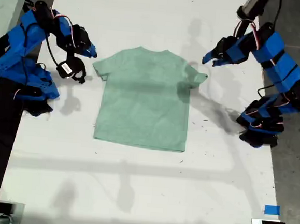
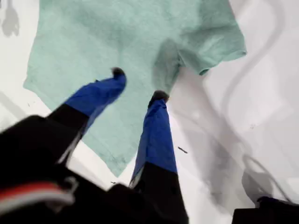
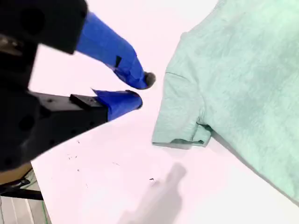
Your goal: Fold t-shirt
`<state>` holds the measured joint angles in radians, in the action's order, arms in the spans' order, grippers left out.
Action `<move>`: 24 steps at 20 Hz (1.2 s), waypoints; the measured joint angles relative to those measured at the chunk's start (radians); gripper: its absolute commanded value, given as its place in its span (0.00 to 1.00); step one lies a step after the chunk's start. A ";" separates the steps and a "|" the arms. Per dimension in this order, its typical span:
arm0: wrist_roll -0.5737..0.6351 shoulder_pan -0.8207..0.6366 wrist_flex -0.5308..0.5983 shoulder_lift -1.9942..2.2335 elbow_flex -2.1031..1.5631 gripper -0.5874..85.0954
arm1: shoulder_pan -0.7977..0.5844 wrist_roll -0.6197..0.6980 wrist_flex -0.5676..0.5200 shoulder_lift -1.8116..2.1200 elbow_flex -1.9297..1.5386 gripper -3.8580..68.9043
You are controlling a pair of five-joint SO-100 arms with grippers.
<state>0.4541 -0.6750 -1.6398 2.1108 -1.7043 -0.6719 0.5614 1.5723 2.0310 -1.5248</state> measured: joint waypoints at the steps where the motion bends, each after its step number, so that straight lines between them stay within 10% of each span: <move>1: 0.000 -0.003 0.000 -0.003 0.000 0.10 | -0.011 0.021 0.000 -0.011 0.000 0.51; 9: 0.000 -0.005 0.000 -0.011 0.000 0.10 | -0.118 0.058 -0.006 -0.032 -0.072 0.52; 24: 0.000 -0.005 0.000 -0.014 -0.020 0.10 | -0.184 0.018 -0.495 -0.305 -0.479 0.52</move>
<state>0.4541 -0.6796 -1.6398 2.0970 -1.7242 -0.8560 0.5798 1.0769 1.7257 -2.0034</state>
